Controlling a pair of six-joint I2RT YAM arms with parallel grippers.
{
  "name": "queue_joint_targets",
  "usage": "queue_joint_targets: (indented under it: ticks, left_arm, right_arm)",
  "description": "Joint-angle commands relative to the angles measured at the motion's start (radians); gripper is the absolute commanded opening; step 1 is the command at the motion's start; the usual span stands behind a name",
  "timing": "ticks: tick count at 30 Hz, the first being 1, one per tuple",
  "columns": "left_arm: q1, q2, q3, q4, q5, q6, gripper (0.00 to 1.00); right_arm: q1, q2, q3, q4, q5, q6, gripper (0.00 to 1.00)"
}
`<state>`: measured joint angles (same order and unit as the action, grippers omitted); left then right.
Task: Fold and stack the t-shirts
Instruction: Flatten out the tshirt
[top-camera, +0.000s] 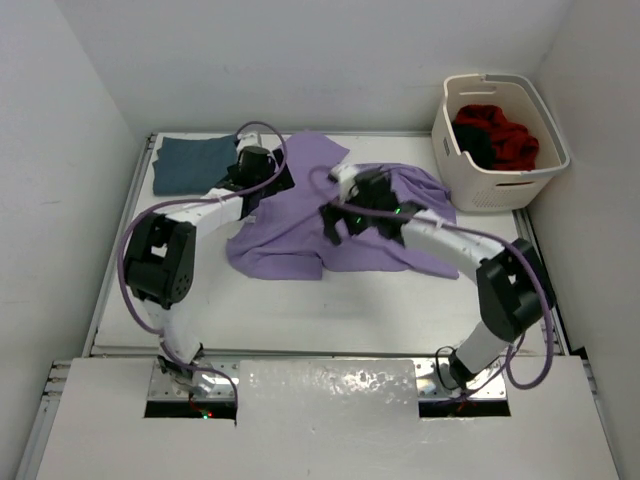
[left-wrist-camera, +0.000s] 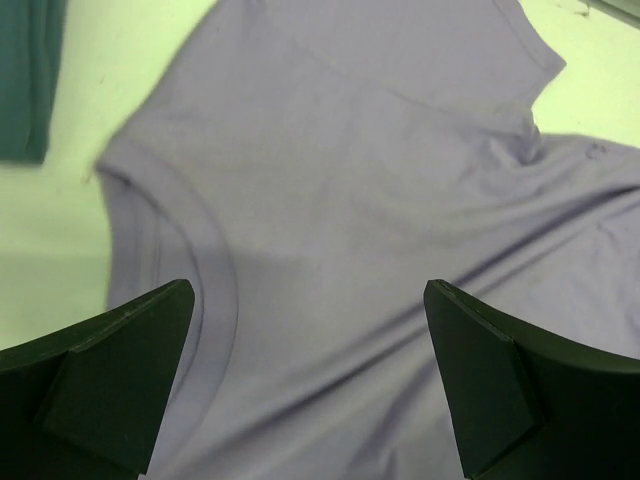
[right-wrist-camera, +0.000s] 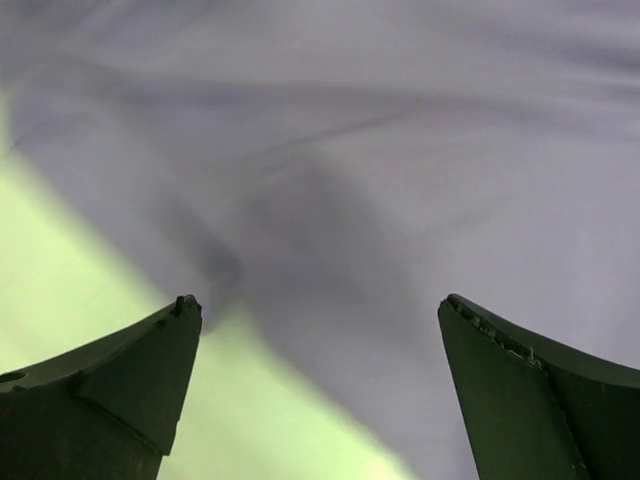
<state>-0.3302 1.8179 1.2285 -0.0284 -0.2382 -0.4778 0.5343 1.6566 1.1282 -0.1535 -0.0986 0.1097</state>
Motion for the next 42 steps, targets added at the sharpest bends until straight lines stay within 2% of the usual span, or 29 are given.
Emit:
queue_joint_targets:
  ticks: [1,3,6,12,15,16,18,19,20,25,28,32,35,42]
  left_arm:
    - [0.019,0.084,0.049,0.077,0.063,0.057,1.0]
    - [0.022,0.113,0.06,0.114,0.103,0.056,1.0]
    - [0.022,0.176,0.097,0.111,0.154,0.051,1.0]
    - [0.022,0.215,0.037,0.162,0.152,0.045,1.0]
    - [0.022,0.23,0.025,0.171,0.14,0.042,1.0]
    - [0.022,0.231,0.02,0.176,0.137,0.041,1.0]
    - [0.022,0.245,0.026,0.168,0.135,0.039,1.0]
    - [0.022,0.25,0.028,0.168,0.135,0.039,1.0]
    - [0.022,0.253,0.028,0.17,0.134,0.036,1.0]
    - [0.023,0.27,0.032,0.163,0.119,0.034,1.0]
    - [0.023,0.271,0.034,0.157,0.109,0.041,1.0]
    - [0.023,0.268,0.037,0.156,0.103,0.042,1.0]
    - [0.023,0.267,0.039,0.156,0.105,0.044,1.0]
    - [0.023,0.271,0.045,0.151,0.099,0.045,1.0]
  right_arm:
    - [0.16,-0.014,-0.145,0.127,0.02,0.082,0.99]
    - [0.252,0.009,-0.166,0.169,0.066,0.119,0.99]
    - [0.305,0.081,-0.182,0.242,0.111,0.166,0.97]
    - [0.311,0.192,-0.139,0.293,0.155,0.225,0.93]
    - [0.314,0.236,-0.14,0.31,0.172,0.245,0.87]
    - [0.316,0.241,-0.14,0.315,0.165,0.252,0.75]
    - [0.332,0.239,-0.149,0.321,0.171,0.257,0.6]
    - [0.34,0.226,-0.154,0.319,0.177,0.258,0.47]
    - [0.36,0.218,-0.16,0.31,0.209,0.26,0.46]
    - [0.401,0.19,-0.153,0.24,0.315,0.31,0.47]
    - [0.405,0.174,-0.154,0.184,0.352,0.335,0.59]
    - [0.432,0.147,-0.159,0.167,0.394,0.335,0.67]
    - [0.446,0.147,-0.157,0.178,0.375,0.338,0.58]
    - [0.452,0.206,-0.113,0.204,0.324,0.358,0.56]
